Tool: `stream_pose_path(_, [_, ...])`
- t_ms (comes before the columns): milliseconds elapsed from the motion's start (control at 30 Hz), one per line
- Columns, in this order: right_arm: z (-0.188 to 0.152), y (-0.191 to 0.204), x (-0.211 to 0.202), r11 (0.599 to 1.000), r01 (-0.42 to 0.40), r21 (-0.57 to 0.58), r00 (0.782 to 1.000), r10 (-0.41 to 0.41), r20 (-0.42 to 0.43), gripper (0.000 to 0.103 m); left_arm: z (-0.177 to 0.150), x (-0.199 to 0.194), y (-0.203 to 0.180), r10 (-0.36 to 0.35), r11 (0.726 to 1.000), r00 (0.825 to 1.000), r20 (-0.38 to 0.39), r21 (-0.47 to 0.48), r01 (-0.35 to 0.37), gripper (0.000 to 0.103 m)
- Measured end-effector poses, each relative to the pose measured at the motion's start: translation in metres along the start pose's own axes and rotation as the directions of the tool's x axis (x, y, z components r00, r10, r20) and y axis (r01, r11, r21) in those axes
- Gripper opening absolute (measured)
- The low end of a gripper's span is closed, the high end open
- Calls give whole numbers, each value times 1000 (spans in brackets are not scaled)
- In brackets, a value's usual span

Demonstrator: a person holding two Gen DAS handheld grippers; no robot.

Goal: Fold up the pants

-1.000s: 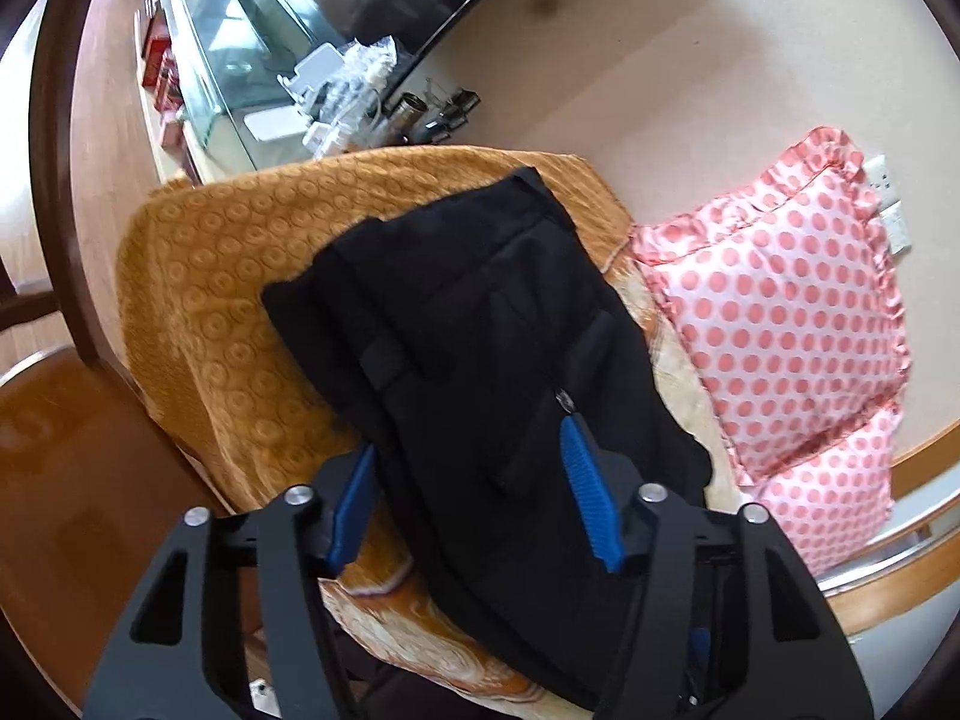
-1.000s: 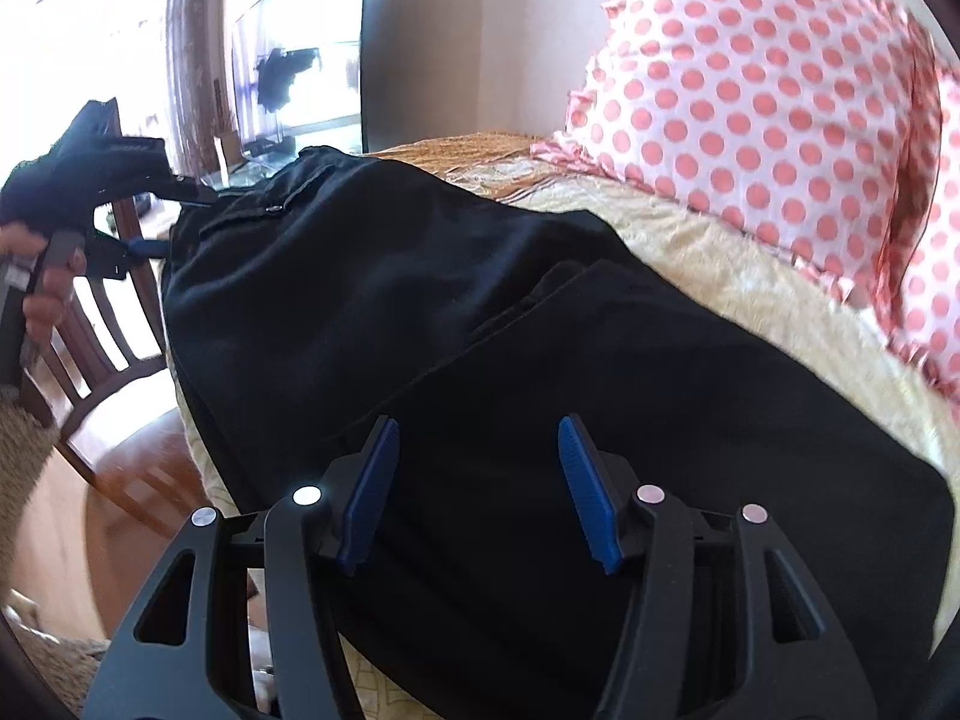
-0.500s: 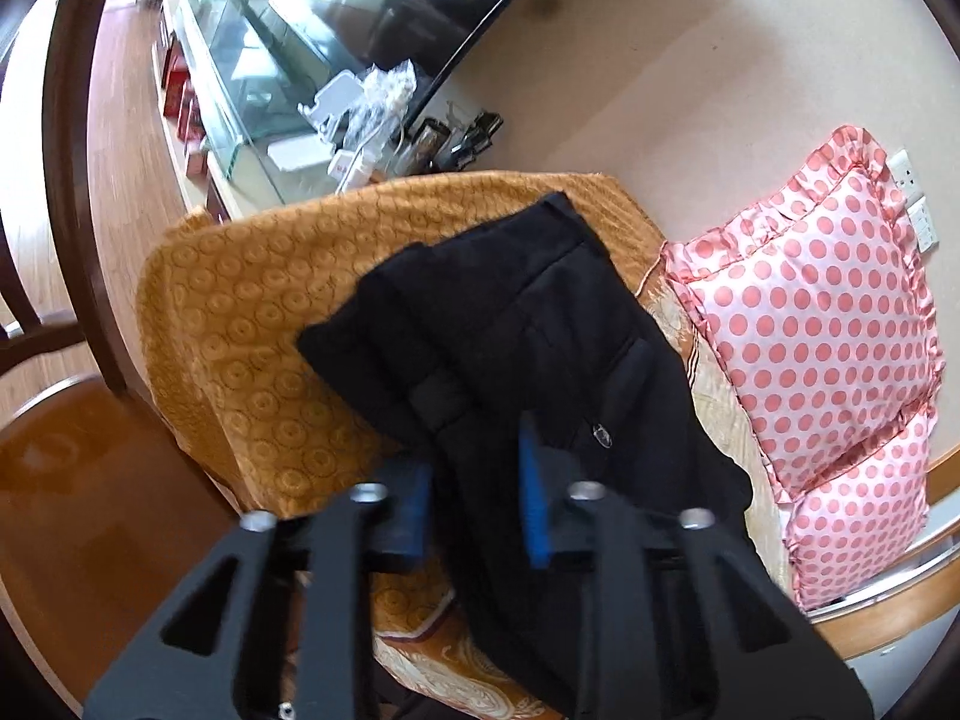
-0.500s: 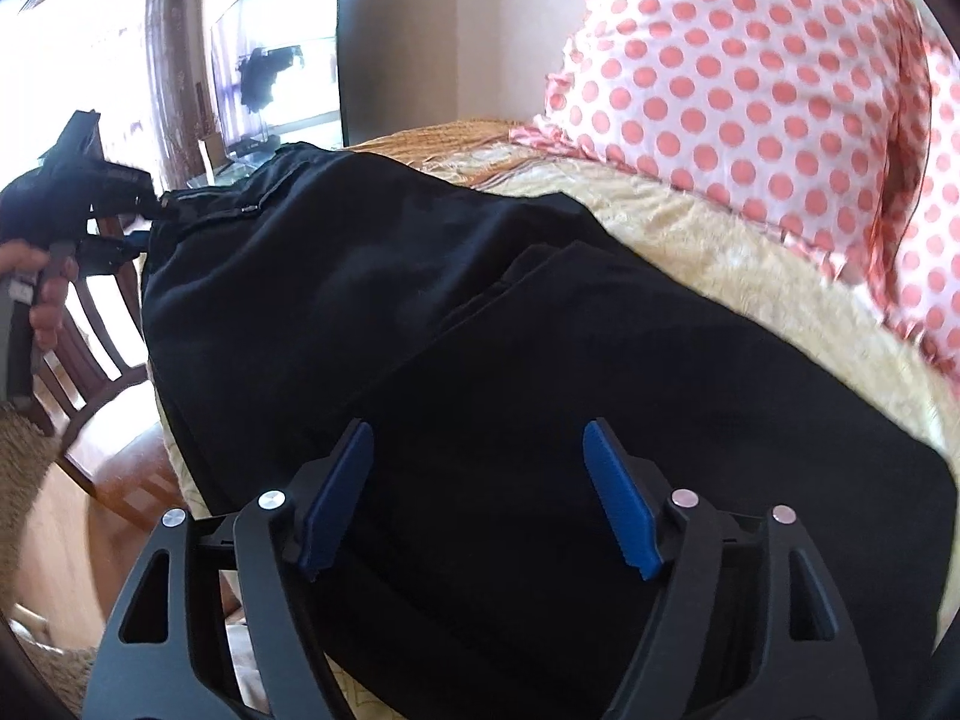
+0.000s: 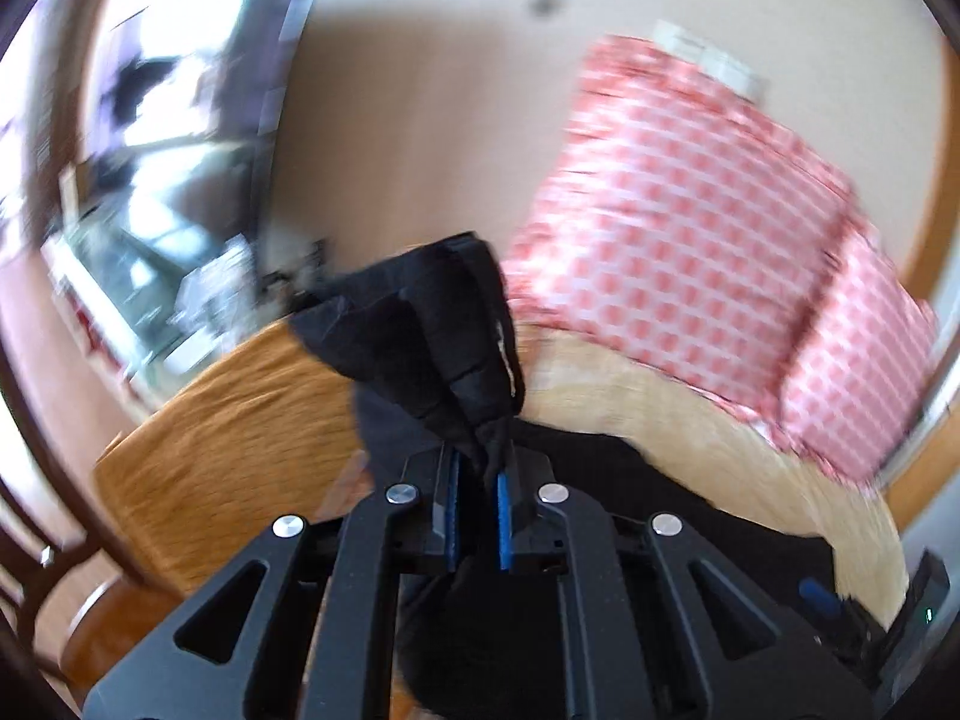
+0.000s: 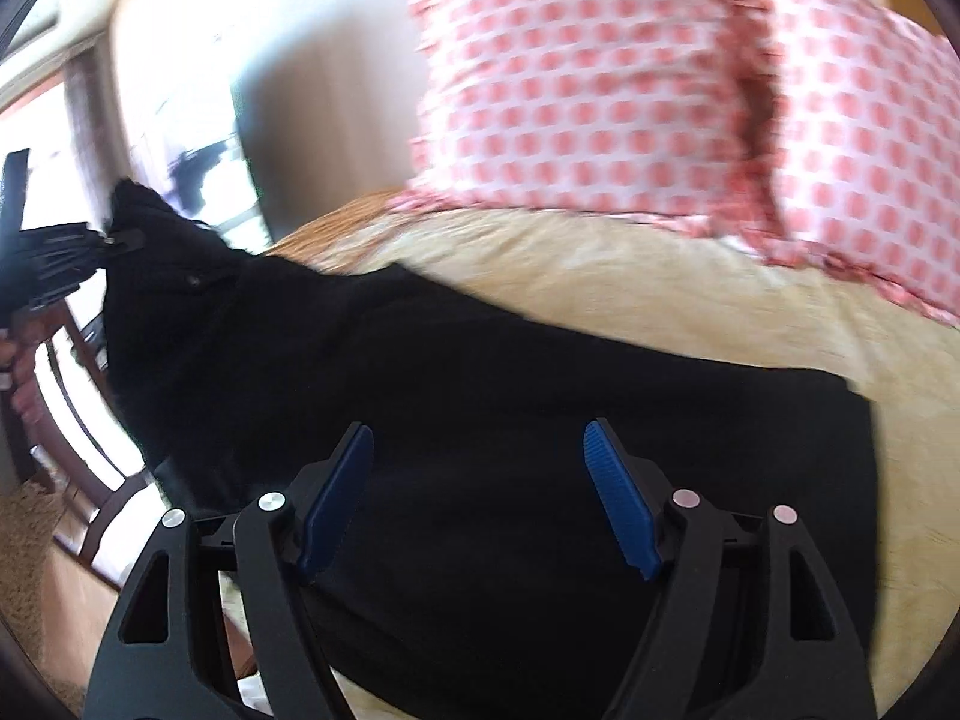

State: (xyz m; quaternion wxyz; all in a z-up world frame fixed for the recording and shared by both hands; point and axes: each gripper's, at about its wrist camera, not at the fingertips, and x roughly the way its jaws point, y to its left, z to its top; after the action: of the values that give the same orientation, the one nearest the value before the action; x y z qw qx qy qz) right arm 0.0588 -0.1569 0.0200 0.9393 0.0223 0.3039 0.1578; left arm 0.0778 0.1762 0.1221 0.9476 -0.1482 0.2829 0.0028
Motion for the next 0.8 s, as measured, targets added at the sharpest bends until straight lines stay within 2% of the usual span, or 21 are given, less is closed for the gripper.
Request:
stream_pose_path(167, [-4,-52,-28,987,108,118,993,-113,32,75,-7,8,-88,-148,980,989,-26,129,151,8])
stream_pose_path(233, [-9,-76,-42,974,152,168,986,-161,42,75,-17,15,-128,-232,956,970,-70,167,240,8])
stream_pose_path(367, [-21,-112,-63,943,229,243,969,-246,39,75,-42,29,-192,-333,907,931,-148,220,359,8])
stream_pose_path(467, [-33,-130,-75,918,284,276,953,-302,23,75,-64,37,-234,-402,863,888,-222,233,449,8])
stream_pose_path(533, [-40,-142,-82,902,311,300,943,-331,17,75,-81,45,-259,-460,823,834,-305,206,529,8])
stream_pose_path(600, [-46,-150,-89,888,329,320,936,-352,15,75,-101,46,-278,-477,795,807,-348,222,565,8])
stream_pose_path(700, [-55,-164,-97,867,350,355,925,-379,12,75,-124,38,-296,-460,771,818,-346,302,561,8])
stream_pose_path(800, [-61,-174,-103,850,372,372,915,-403,8,75,-131,28,-302,-480,748,813,-329,330,576,8])
